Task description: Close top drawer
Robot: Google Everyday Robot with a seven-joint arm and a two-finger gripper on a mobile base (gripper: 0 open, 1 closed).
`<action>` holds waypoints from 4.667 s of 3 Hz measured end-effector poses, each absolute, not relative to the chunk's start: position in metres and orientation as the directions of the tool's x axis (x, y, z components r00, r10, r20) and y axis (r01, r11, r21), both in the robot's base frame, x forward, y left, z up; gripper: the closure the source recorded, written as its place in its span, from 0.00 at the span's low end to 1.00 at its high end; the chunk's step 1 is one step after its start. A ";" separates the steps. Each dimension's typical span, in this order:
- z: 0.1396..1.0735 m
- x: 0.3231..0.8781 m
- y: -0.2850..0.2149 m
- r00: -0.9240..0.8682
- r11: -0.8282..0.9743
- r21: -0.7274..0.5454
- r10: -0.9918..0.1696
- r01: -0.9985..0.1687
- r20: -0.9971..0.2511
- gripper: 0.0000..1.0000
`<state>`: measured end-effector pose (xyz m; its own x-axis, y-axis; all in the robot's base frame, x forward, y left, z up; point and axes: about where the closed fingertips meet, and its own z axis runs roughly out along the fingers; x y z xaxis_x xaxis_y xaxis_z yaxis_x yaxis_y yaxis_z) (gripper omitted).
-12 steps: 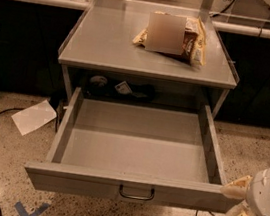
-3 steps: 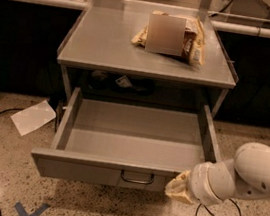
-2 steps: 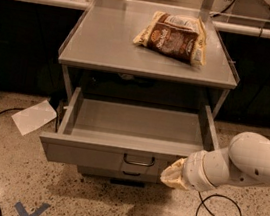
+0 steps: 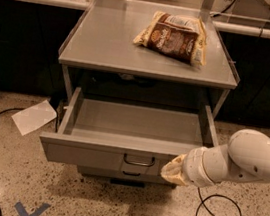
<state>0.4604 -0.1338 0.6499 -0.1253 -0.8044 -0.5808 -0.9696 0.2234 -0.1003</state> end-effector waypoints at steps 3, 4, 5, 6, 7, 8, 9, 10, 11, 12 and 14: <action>0.663 0.505 -0.136 -0.081 0.235 -0.201 -0.816 -0.951 -0.572 1.00; 0.669 0.524 -0.137 -0.056 0.227 -0.240 -0.826 -0.944 -0.561 1.00; 0.677 0.557 -0.134 -0.026 0.215 -0.281 -0.835 -0.935 -0.550 1.00; 0.677 0.558 -0.134 -0.025 0.215 -0.283 -0.835 -0.935 -0.550 1.00; 0.694 0.596 -0.141 0.026 0.191 -0.360 -0.854 -0.913 -0.519 1.00; 0.694 0.596 -0.140 0.025 0.192 -0.359 -0.854 -0.913 -0.520 1.00; 0.681 0.608 -0.142 0.017 0.214 -0.369 -0.847 -0.905 -0.532 1.00; 0.675 0.616 -0.144 0.012 0.223 -0.374 -0.847 -0.900 -0.532 1.00; 0.675 0.640 -0.151 0.011 0.241 -0.407 -0.850 -0.881 -0.526 1.00; 0.675 0.640 -0.151 0.011 0.241 -0.407 -0.850 -0.881 -0.526 1.00; 0.661 0.697 -0.140 0.064 0.209 -0.467 -0.861 -0.859 -0.505 1.00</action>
Offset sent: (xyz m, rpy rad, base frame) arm 0.1396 0.0027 0.0479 -0.0604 -0.3253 -0.0486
